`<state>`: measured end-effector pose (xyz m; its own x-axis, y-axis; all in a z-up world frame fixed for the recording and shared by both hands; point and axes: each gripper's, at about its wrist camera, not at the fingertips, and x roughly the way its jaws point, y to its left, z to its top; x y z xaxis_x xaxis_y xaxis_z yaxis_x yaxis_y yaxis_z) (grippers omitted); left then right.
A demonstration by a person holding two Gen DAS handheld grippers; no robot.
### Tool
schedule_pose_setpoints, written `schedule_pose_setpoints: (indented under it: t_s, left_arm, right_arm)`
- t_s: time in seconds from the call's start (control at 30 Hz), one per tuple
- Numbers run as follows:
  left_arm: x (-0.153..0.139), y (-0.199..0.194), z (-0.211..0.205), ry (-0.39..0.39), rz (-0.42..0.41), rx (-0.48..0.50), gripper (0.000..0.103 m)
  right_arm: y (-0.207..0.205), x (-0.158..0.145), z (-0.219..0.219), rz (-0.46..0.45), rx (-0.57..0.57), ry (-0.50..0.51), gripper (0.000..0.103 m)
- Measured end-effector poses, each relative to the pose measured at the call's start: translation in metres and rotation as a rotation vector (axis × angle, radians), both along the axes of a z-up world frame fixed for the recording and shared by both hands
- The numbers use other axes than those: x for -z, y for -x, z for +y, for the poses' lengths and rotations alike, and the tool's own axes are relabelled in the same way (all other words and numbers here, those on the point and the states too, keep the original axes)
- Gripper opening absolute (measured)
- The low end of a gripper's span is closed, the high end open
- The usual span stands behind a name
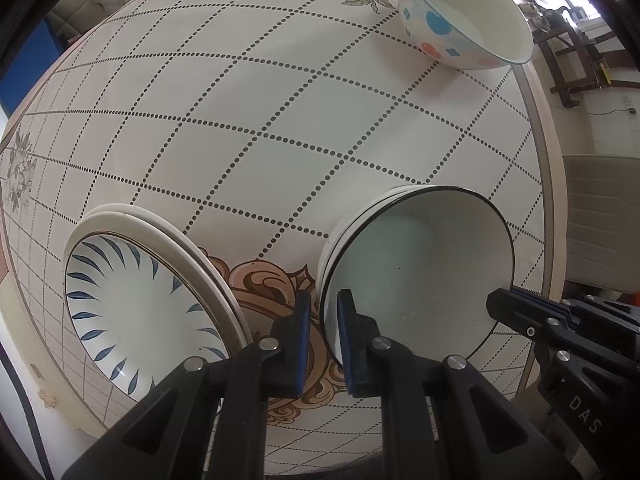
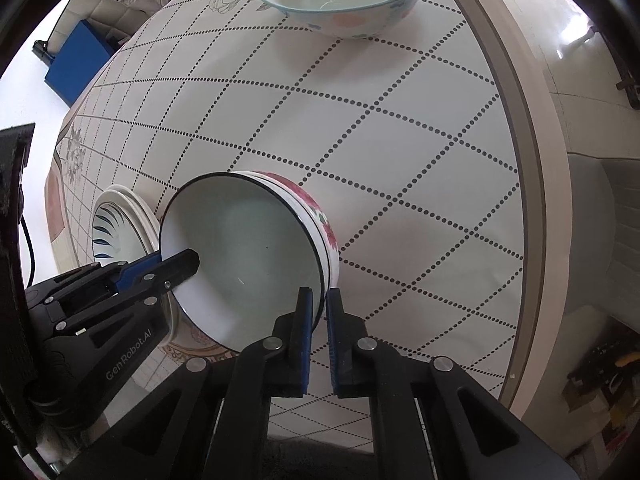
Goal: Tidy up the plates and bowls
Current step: 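Lower the black-rimmed bowl into the pink floral bowl and open both grippers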
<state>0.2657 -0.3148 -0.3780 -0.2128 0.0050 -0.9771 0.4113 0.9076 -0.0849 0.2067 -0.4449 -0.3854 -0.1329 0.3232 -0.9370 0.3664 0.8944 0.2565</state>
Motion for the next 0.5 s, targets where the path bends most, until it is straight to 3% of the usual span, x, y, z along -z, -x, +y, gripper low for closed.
schedule_pose_setpoints:
  t_s: [0.3, 0.5]
  left_arm:
    - [-0.004, 0.007, 0.003, 0.005, -0.012, -0.034, 0.012]
    - [-0.034, 0.02, 0.012, -0.01, -0.128, -0.069, 0.013]
  right_arm:
    - [0.001, -0.001, -0.003, -0.006, 0.005, -0.007, 0.007]
    - [0.001, -0.007, 0.0, -0.027, -0.03, 0.0, 0.007]
